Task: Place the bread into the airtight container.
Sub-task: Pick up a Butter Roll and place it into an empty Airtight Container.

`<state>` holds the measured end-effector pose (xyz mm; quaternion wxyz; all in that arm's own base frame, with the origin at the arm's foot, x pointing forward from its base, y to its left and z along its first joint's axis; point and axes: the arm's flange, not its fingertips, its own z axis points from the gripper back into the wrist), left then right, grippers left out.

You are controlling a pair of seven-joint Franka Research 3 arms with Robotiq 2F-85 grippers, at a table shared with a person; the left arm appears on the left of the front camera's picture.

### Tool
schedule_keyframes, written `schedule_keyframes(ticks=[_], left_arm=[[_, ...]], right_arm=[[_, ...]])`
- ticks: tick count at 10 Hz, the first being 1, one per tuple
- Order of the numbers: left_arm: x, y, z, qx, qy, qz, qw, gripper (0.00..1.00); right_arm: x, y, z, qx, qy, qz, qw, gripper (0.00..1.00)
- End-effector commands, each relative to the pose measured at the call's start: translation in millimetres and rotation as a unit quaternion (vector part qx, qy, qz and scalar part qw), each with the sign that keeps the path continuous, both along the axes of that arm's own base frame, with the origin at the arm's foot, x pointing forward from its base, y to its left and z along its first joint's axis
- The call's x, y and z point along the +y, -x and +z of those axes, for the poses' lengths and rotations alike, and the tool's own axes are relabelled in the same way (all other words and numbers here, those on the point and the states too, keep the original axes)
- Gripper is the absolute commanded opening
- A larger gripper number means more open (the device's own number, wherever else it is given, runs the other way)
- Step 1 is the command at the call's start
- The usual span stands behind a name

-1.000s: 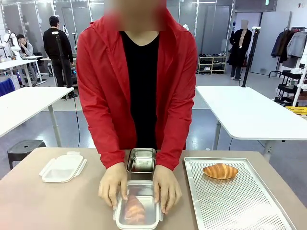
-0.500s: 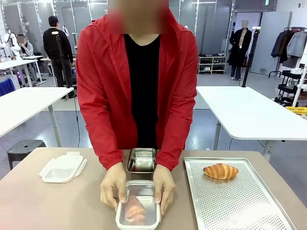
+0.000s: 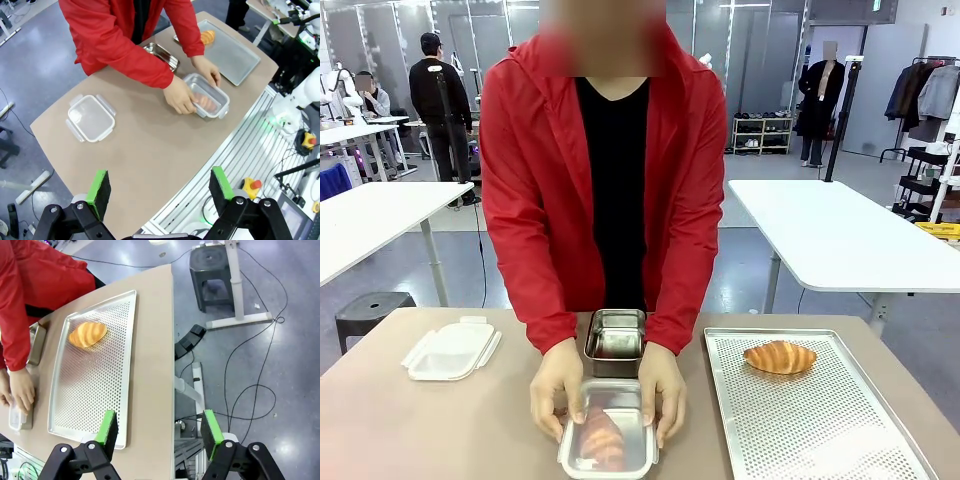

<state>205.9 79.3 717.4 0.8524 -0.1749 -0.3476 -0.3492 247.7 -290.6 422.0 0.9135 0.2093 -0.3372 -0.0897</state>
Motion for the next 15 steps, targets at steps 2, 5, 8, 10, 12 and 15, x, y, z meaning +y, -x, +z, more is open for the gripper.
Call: schedule_keyframes(ticks=[2,5,8,10,12,15], left_arm=[[-0.8,-1.2,2.2,0.001,-0.002,0.001,1.000,1.00],[-0.8,-1.2,2.2,0.001,-0.002,0.001,1.000,1.00],[-0.8,-1.2,2.2,0.001,-0.002,0.001,1.000,1.00],[-0.8,-1.2,2.2,0.001,-0.002,0.001,1.000,1.00],[-0.8,-1.2,2.2,0.001,-0.002,0.001,1.000,1.00],[-0.8,-1.2,2.2,0.001,-0.002,0.001,1.000,1.00]], right_arm=[[0.0,-1.1,-0.4,-0.003,-0.003,-0.006,1.000,0.84],[0.0,-1.1,-0.4,-0.003,-0.003,-0.006,1.000,0.84],[0.0,-1.1,-0.4,-0.003,-0.003,-0.006,1.000,0.84],[0.0,-1.1,-0.4,-0.003,-0.003,-0.006,1.000,0.84],[0.0,-1.1,-0.4,-0.003,-0.003,-0.006,1.000,0.84],[0.0,-1.1,-0.4,-0.003,-0.003,-0.006,1.000,0.84]])
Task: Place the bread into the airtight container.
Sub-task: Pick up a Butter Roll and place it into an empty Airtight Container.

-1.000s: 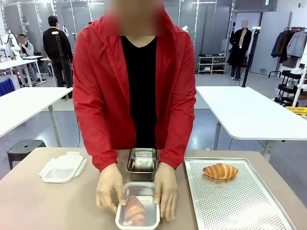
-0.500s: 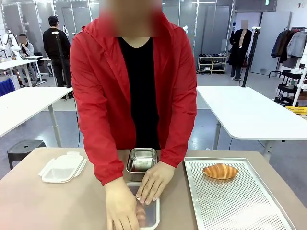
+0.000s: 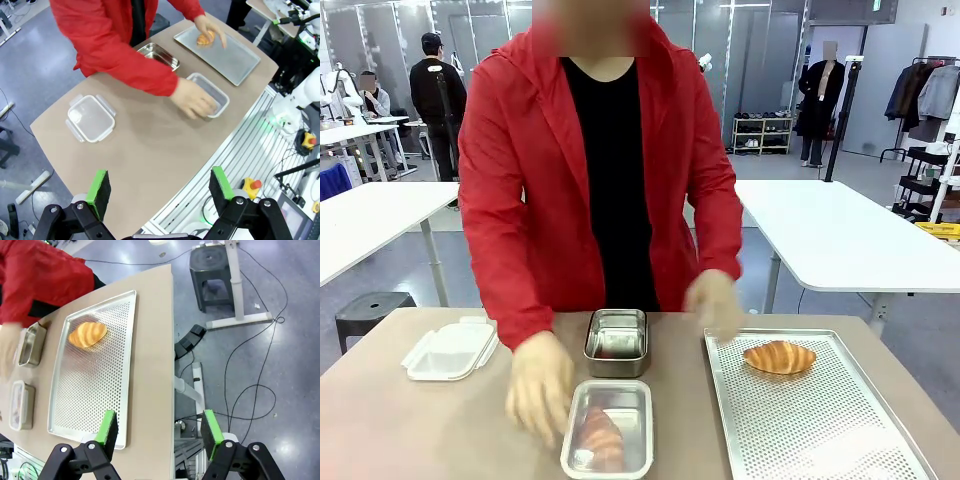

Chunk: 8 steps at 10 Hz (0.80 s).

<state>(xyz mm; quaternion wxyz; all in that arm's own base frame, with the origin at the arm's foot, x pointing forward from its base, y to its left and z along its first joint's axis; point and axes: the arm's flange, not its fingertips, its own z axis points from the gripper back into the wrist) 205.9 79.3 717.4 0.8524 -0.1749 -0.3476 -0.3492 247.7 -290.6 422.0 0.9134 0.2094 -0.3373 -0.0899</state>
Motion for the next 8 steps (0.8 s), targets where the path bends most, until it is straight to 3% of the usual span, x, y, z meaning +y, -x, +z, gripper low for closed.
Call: schedule_keyframes(ticks=[1,3,5,8], left_arm=[[-1,-1,2,0.001,-0.002,0.001,1.000,1.00],[-1,-1,2,0.001,-0.002,0.001,1.000,1.00],[-1,-1,2,0.001,-0.002,0.001,1.000,1.00],[-1,-1,2,0.001,-0.002,0.001,1.000,1.00]], right_arm=[[0,-1,0,-0.003,-0.003,-0.005,1.000,0.84],[0,0,0,0.000,0.000,0.000,1.000,0.84],[11,-14,21,-0.007,0.027,0.034,0.999,0.84],[59,-61,67,-0.047,0.110,0.153,0.981,0.84]])
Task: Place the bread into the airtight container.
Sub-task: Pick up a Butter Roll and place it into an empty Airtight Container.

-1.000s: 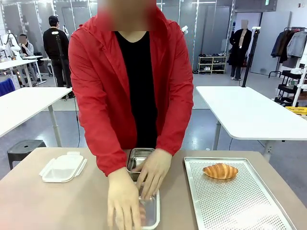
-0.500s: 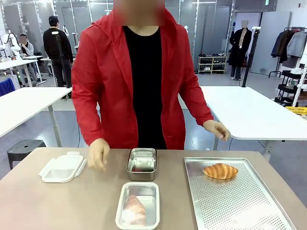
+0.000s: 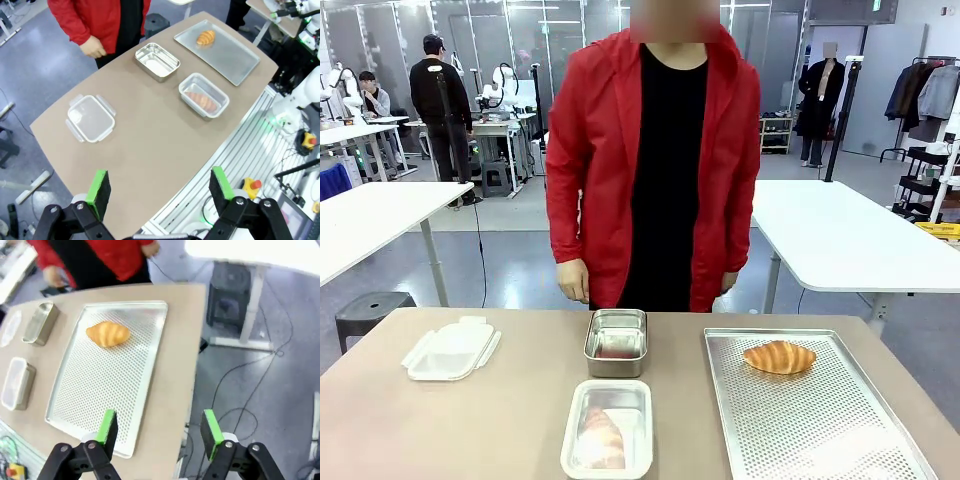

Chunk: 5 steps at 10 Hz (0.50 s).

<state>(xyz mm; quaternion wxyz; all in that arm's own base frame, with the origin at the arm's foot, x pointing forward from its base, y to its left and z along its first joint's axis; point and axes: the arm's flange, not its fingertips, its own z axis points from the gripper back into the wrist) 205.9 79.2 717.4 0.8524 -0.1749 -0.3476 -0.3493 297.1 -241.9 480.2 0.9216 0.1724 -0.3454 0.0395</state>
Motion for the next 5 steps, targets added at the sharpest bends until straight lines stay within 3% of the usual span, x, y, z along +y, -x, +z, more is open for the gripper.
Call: schedule_keyframes(ticks=[1,5], left_arm=[[-1,-1,2,0.001,-0.002,0.001,1.000,1.00],[-1,-1,2,0.001,-0.002,0.001,1.000,1.00]], right_arm=[[34,-30,22,-0.028,0.052,0.086,0.995,0.84],[149,-102,45,-0.043,0.172,0.274,0.945,0.84]])
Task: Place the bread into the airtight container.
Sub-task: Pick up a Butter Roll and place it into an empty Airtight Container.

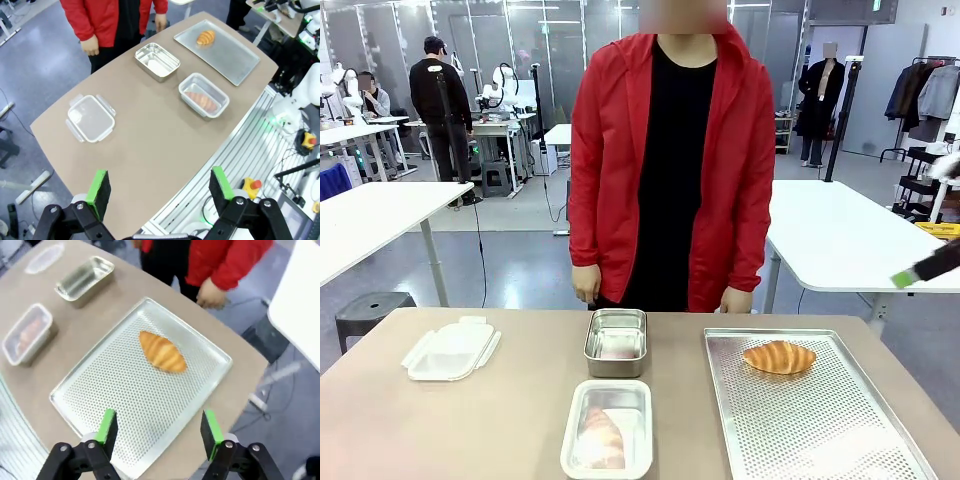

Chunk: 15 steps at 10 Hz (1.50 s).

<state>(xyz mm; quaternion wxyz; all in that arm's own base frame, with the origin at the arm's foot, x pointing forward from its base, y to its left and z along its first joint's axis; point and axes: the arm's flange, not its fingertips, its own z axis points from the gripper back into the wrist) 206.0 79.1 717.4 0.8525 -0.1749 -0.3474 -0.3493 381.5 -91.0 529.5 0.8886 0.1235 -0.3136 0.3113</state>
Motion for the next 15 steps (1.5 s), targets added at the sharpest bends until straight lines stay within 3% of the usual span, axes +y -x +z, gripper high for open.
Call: schedule_keyframes(ticks=[1,6,8,10,14,15], left_arm=[[-1,-1,2,0.001,-0.002,0.001,1.000,1.00],[-1,-1,2,0.001,-0.002,0.001,1.000,1.00],[-1,-1,2,0.001,-0.002,0.001,1.000,1.00],[-1,-1,2,0.001,-0.002,0.001,1.000,1.00],[-1,-1,2,0.001,-0.002,0.001,1.000,1.00],[-1,-1,2,0.001,-0.002,0.001,1.000,1.00]], right_arm=[[25,-32,-7,-0.016,0.058,0.077,0.995,0.84],[94,-81,-66,0.017,0.151,0.210,0.966,0.84],[107,-101,-97,0.012,0.213,0.276,0.937,0.84],[120,-116,-123,0.014,0.232,0.332,0.914,0.84],[133,-130,-158,0.019,0.241,0.342,0.908,0.84],[133,-120,-148,0.040,0.228,0.347,0.909,0.84]])
